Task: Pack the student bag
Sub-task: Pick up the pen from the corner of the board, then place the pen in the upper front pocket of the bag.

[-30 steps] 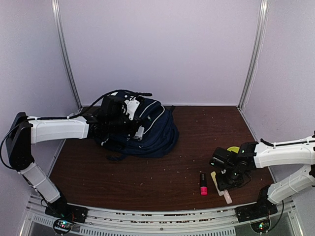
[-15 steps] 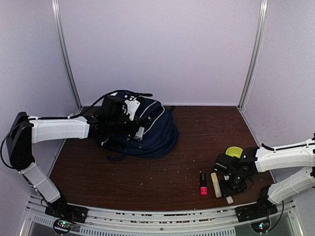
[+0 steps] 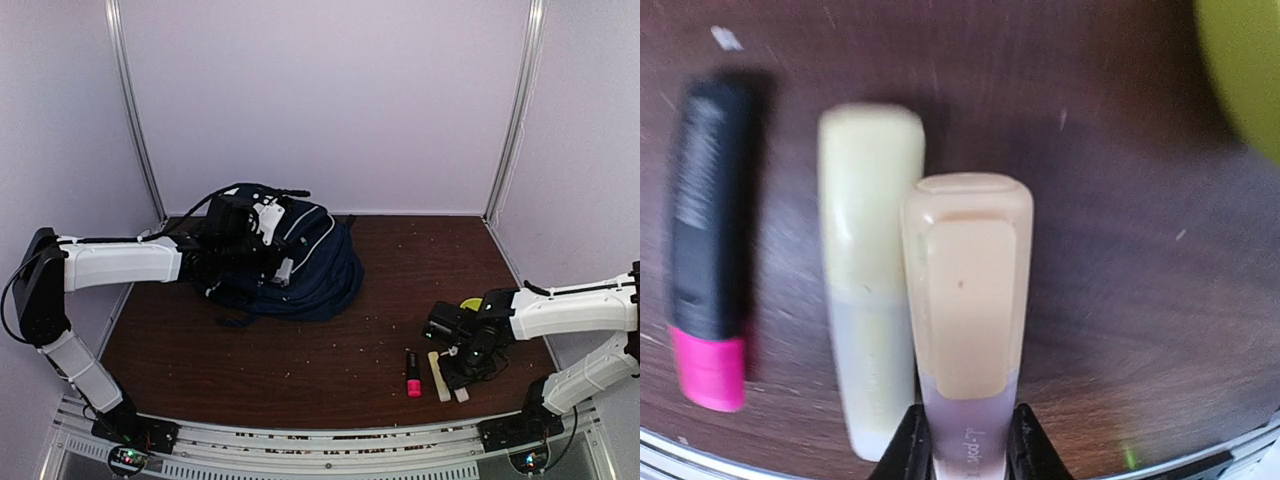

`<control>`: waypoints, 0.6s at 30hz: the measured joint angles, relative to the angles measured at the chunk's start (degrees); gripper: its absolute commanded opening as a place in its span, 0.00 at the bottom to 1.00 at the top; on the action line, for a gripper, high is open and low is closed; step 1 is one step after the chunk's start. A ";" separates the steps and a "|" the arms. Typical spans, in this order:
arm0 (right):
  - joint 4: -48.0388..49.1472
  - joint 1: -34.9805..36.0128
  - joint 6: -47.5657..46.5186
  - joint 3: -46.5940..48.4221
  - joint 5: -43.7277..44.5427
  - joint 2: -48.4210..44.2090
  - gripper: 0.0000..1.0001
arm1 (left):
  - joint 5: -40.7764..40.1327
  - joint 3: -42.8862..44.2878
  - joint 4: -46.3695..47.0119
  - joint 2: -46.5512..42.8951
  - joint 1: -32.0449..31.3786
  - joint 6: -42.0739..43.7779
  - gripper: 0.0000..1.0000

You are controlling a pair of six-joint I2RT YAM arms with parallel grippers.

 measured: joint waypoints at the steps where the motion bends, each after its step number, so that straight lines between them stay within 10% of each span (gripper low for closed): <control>1: -0.61 0.00 -0.26 1.53 1.38 -0.24 0.07 | -0.04 0.00 0.00 -0.02 0.00 0.15 0.00; 9: 5.62 -0.24 -8.79 17.66 1.09 -0.35 0.06 | -0.83 -0.02 -0.24 -0.83 0.00 0.48 0.00; 18: 29.68 -5.09 -10.47 47.21 -17.31 27.78 0.00 | -1.53 -0.02 -2.19 -2.89 0.13 0.96 0.00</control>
